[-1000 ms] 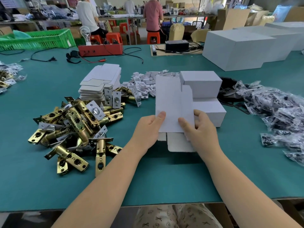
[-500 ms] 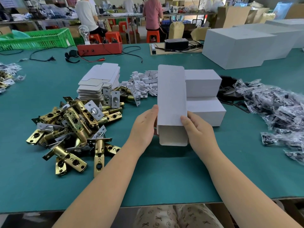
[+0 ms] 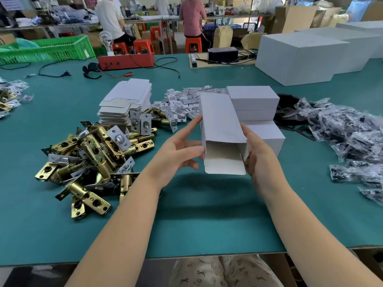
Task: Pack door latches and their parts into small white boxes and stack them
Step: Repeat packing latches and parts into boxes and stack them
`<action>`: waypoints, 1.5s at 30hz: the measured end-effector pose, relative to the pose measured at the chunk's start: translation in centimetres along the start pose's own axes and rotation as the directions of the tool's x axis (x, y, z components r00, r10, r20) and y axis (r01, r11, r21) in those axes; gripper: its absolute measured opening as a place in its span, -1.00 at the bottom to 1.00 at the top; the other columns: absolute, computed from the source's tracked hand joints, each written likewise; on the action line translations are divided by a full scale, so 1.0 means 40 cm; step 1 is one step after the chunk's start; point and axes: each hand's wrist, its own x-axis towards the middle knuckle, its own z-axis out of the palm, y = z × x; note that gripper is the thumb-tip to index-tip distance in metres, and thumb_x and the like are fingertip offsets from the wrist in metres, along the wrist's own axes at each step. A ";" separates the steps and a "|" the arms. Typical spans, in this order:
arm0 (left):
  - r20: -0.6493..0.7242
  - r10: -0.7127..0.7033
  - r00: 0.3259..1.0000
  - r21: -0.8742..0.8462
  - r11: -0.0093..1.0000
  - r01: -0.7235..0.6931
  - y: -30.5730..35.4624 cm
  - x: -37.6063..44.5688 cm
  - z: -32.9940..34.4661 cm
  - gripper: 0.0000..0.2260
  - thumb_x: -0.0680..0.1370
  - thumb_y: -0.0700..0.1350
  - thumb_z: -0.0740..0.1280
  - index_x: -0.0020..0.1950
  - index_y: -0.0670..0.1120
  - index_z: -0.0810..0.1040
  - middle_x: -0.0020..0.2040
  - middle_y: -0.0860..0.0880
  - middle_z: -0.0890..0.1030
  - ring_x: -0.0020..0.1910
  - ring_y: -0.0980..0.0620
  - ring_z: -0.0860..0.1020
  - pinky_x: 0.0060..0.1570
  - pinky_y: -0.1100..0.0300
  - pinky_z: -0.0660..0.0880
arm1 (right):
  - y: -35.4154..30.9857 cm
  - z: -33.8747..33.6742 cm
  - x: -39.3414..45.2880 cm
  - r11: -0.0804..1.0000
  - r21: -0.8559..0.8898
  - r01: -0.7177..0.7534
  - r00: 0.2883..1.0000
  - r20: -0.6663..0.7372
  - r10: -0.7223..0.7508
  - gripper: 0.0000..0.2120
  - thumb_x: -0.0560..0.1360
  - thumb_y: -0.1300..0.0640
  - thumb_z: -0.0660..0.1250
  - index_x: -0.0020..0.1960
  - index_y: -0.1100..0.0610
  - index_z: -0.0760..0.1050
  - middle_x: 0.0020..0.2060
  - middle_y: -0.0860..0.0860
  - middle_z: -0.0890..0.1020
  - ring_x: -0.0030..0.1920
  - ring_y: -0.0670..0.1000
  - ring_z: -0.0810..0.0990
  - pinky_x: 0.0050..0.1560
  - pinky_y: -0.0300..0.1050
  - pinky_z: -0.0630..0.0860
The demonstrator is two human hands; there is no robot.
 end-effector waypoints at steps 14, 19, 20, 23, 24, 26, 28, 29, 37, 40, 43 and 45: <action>-0.211 0.014 0.977 0.142 0.990 0.017 -0.003 -0.002 0.006 -0.45 0.43 -0.23 0.46 0.34 0.16 0.46 -0.19 -0.07 0.68 -0.25 0.09 0.54 -0.21 0.23 0.47 | -0.005 -0.014 -0.014 0.999 -0.034 0.026 0.988 0.153 -0.020 -0.40 0.33 0.12 0.39 0.34 -0.10 0.34 -0.29 -0.15 0.59 -0.35 -0.14 0.53 -0.30 -0.28 0.50; -0.271 0.054 0.961 0.168 0.986 -0.008 -0.006 0.001 0.005 -0.52 0.48 -0.26 0.44 0.30 0.16 0.51 0.06 -0.35 0.62 -0.05 -0.09 0.52 0.04 -0.06 0.47 | 0.015 0.007 -0.023 0.955 -0.294 0.034 0.995 0.104 -0.003 -0.42 0.28 -0.07 0.47 0.22 -0.29 0.31 -0.18 -0.11 0.68 -0.28 -0.10 0.62 -0.18 -0.24 0.47; -0.261 0.063 0.963 0.188 0.982 -0.014 -0.006 0.001 0.005 -0.51 0.49 -0.27 0.44 0.30 0.18 0.50 0.03 -0.28 0.66 -0.06 -0.04 0.56 0.03 -0.04 0.51 | 0.017 0.008 -0.022 0.947 -0.320 0.035 0.997 0.076 -0.012 -0.41 0.29 -0.09 0.48 0.23 -0.28 0.30 -0.19 -0.12 0.68 -0.29 -0.10 0.63 -0.16 -0.21 0.47; -0.229 0.104 0.968 0.299 0.954 -0.032 -0.014 0.001 0.005 -0.48 0.51 -0.25 0.43 0.31 0.27 0.44 -0.09 -0.14 0.70 -0.14 0.06 0.58 -0.06 0.14 0.55 | 0.023 0.005 -0.015 0.935 -0.352 0.044 0.999 -0.013 -0.052 -0.41 0.39 0.02 0.49 0.34 -0.14 0.34 -0.25 -0.13 0.67 -0.32 -0.11 0.61 -0.22 -0.25 0.52; -0.226 0.115 0.967 0.341 0.940 -0.032 -0.016 0.003 0.004 -0.47 0.51 -0.22 0.43 0.32 0.30 0.42 -0.10 -0.12 0.70 -0.15 0.07 0.58 -0.06 0.15 0.54 | 0.024 0.005 -0.014 0.930 -0.365 0.044 0.998 -0.026 -0.058 -0.42 0.41 0.05 0.48 0.36 -0.11 0.34 -0.25 -0.13 0.67 -0.32 -0.12 0.61 -0.23 -0.27 0.54; -0.226 0.112 0.968 0.409 0.912 -0.010 -0.018 0.004 0.002 -0.43 0.48 -0.16 0.46 0.38 0.29 0.39 -0.08 -0.02 0.71 -0.13 0.08 0.59 -0.02 0.15 0.53 | 0.027 0.004 -0.014 0.924 -0.379 0.051 0.997 -0.030 -0.067 -0.45 0.44 0.08 0.46 0.36 -0.15 0.37 -0.27 -0.15 0.66 -0.29 -0.16 0.61 -0.19 -0.26 0.58; -0.210 0.091 0.973 0.446 0.895 0.012 -0.019 0.004 0.002 -0.37 0.42 -0.02 0.48 0.45 0.25 0.35 0.00 0.09 0.69 -0.05 0.09 0.61 0.06 0.19 0.52 | 0.025 0.002 -0.015 0.923 -0.380 0.061 0.996 -0.044 -0.083 -0.54 0.47 0.10 0.43 0.29 -0.23 0.42 -0.29 -0.20 0.65 -0.28 -0.20 0.58 -0.17 -0.32 0.55; -0.194 0.081 0.978 0.441 0.897 0.013 -0.019 0.002 0.004 -0.36 0.39 0.07 0.46 0.45 0.25 0.35 0.05 0.12 0.68 -0.03 0.09 0.60 0.04 0.21 0.54 | 0.023 0.001 -0.013 0.918 -0.390 0.071 0.993 -0.057 -0.101 -0.59 0.49 0.10 0.40 0.25 -0.26 0.45 -0.29 -0.23 0.64 -0.26 -0.24 0.57 -0.17 -0.39 0.50; -0.283 -0.123 0.951 -0.145 0.986 0.085 -0.009 0.016 0.018 -0.54 0.50 -0.05 0.39 0.38 -0.06 0.39 -0.07 -0.06 0.67 -0.22 -0.01 0.63 -0.37 0.14 0.59 | 0.000 0.006 -0.022 0.977 -0.205 0.059 0.997 -0.036 -0.067 -0.78 0.49 0.08 0.39 0.06 -0.22 0.63 -0.03 -0.20 0.69 -0.04 -0.22 0.62 -0.09 -0.41 0.47; -0.097 -0.181 0.979 -0.457 0.882 0.118 -0.008 0.008 0.021 -0.41 0.37 0.01 0.51 0.34 -0.13 0.44 0.03 -0.13 0.59 -0.08 -0.07 0.63 -0.20 0.02 0.64 | -0.011 0.003 -0.026 0.998 -0.067 -0.005 0.998 0.065 0.009 -0.80 0.35 -0.04 0.41 -0.04 -0.13 0.69 -0.11 -0.09 0.71 -0.15 -0.12 0.65 -0.18 -0.25 0.52; 0.073 -0.114 0.991 -0.567 0.812 0.135 -0.017 0.002 0.020 -0.24 0.22 0.09 0.63 0.30 -0.13 0.42 0.18 -0.20 0.55 0.11 -0.15 0.56 0.01 -0.06 0.57 | -0.003 0.006 -0.029 0.989 -0.146 -0.014 0.985 0.169 0.039 -0.84 0.34 -0.06 0.42 -0.10 -0.18 0.69 -0.18 -0.10 0.71 -0.21 -0.11 0.59 -0.17 -0.26 0.49; 0.055 -0.089 0.995 -0.605 0.789 0.104 -0.018 0.003 0.019 -0.19 0.18 0.08 0.65 0.30 -0.13 0.38 0.17 -0.20 0.58 0.14 -0.14 0.56 0.14 -0.06 0.49 | 0.002 0.009 -0.027 0.983 -0.181 -0.023 0.972 0.226 0.065 -0.80 0.40 0.01 0.43 0.00 -0.18 0.67 -0.10 -0.07 0.70 -0.13 -0.05 0.58 -0.08 -0.18 0.48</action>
